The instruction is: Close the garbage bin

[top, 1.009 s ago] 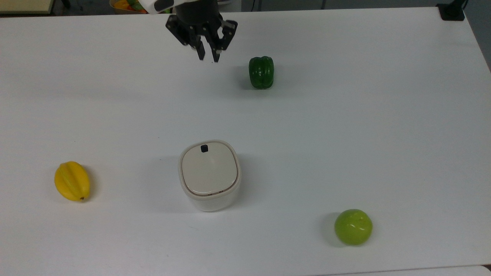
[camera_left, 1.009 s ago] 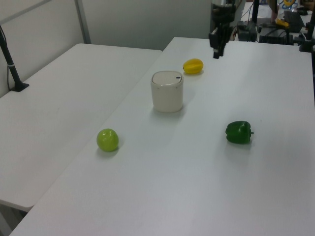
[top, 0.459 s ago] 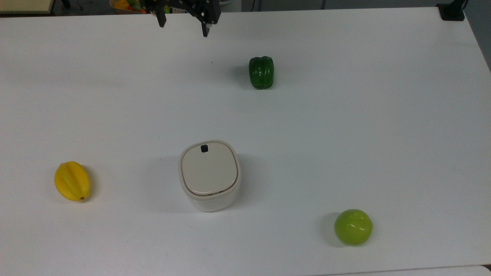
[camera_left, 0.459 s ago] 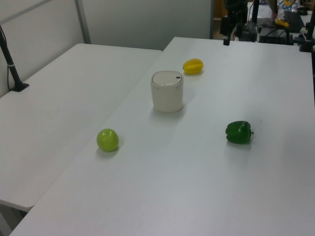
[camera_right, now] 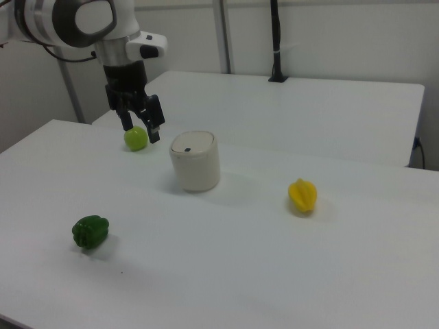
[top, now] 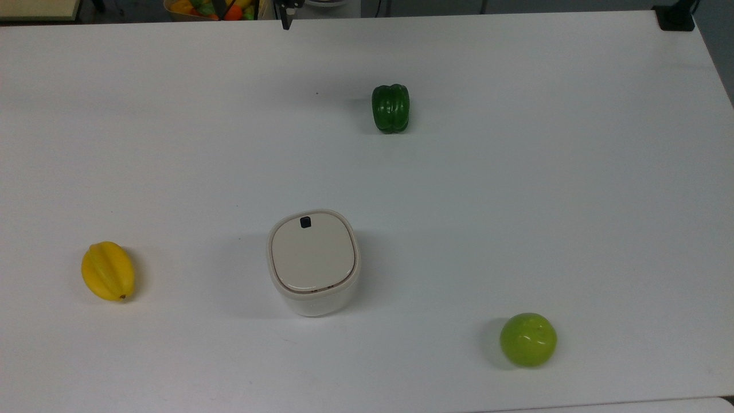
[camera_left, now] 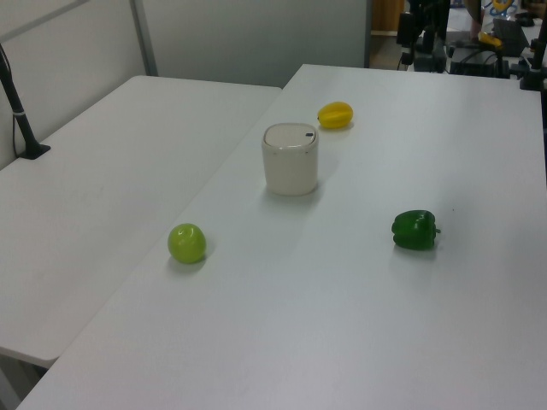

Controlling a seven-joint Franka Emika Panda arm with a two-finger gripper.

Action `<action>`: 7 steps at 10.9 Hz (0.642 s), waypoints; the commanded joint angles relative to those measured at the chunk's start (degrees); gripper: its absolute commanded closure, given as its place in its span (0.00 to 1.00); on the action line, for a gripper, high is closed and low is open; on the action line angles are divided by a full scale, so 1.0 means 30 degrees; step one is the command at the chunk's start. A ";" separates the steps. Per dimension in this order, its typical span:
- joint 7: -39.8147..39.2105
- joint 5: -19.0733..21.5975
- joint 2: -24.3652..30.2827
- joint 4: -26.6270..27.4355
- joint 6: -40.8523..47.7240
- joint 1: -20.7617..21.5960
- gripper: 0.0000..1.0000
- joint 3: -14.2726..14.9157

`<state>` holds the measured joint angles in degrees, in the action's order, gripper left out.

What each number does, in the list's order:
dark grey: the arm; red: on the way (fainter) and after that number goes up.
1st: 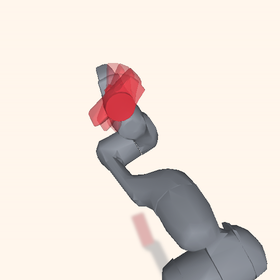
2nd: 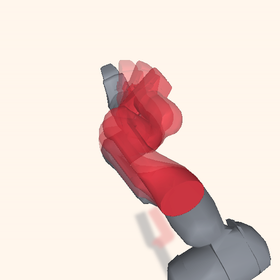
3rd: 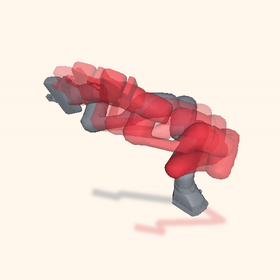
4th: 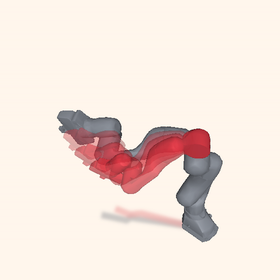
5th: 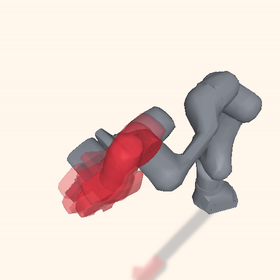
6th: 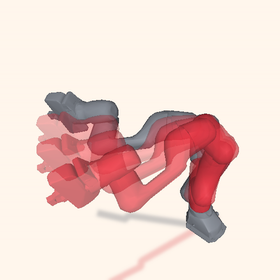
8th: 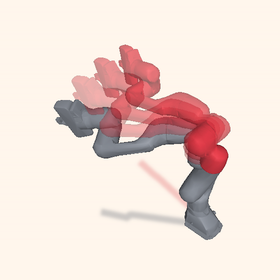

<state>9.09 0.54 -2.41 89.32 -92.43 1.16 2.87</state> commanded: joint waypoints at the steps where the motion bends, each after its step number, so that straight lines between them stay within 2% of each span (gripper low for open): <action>1: -0.0450 0.0113 0.0569 0.0550 0.0574 -0.0181 0.00 -0.0020; 7: -0.0275 0.0113 0.0510 0.0521 0.0574 -0.0153 0.00 -0.0020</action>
